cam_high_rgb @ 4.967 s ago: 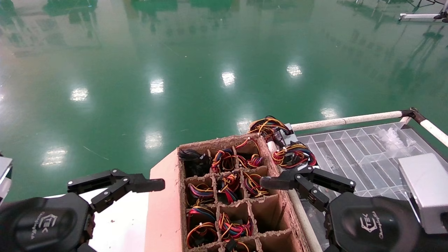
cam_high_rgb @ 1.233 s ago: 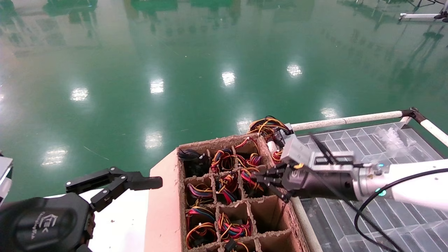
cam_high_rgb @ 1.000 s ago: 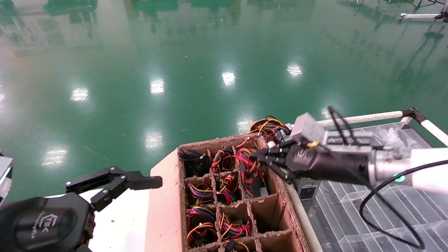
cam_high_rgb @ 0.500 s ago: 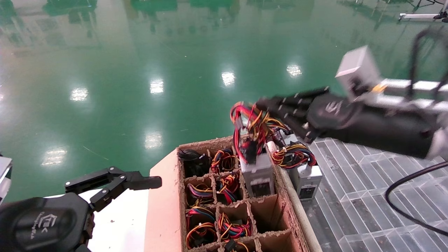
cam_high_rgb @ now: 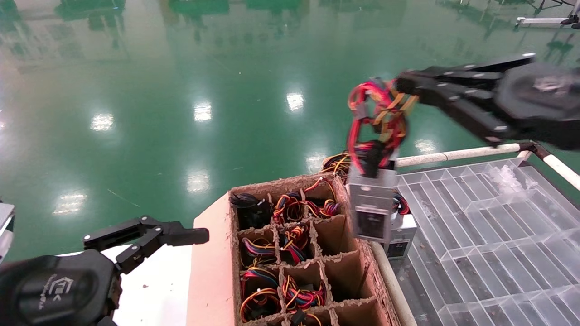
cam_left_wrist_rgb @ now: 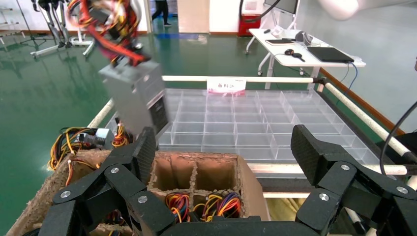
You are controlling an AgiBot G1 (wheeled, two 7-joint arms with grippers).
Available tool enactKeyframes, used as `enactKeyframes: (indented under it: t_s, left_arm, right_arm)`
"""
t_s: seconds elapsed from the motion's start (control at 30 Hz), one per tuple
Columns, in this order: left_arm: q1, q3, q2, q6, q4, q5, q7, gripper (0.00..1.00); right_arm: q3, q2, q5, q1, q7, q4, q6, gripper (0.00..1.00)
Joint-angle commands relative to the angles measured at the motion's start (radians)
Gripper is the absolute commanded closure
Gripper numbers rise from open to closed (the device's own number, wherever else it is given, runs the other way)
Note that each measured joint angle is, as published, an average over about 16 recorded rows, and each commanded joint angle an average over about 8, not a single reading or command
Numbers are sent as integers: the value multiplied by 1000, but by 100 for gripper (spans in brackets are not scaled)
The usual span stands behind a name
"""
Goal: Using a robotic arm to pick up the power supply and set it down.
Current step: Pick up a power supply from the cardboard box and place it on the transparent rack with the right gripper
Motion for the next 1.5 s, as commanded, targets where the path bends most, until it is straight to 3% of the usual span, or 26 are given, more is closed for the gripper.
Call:
enactKeyframes:
  t_s: [0.03,0.23,0.47,0.73,0.9,1.1,1.5]
  left_arm:
    - [0,0,0,0,0,0,0,0]
    - [0,0,0,0,0,0,0,0]
    - [0,1,0,0,0,0,0,0]
    - [0,1,0,0,0,-1,0,0]
    - [0,1,0,0,0,-1,0,0]
    - [0,1,0,0,0,-1,1,0]
    - [0,2,-1,-1,0,-1,1,0]
  right_arm:
    - [18,34,19,0,7,6,-13,100]
    - [73,162,68,-63,15,5,-51,100]
    - [119,256,119,-215,-5,-8,-61,100]
    - [153,253,144,-412,-92,-50,-13,100]
    - [152,216,134,-487,-141,-55,21,100]
    - [120,165,97,-486,-160,-55,40,100]
    - [15,53,-9,-332,-169,-148,-13,100]
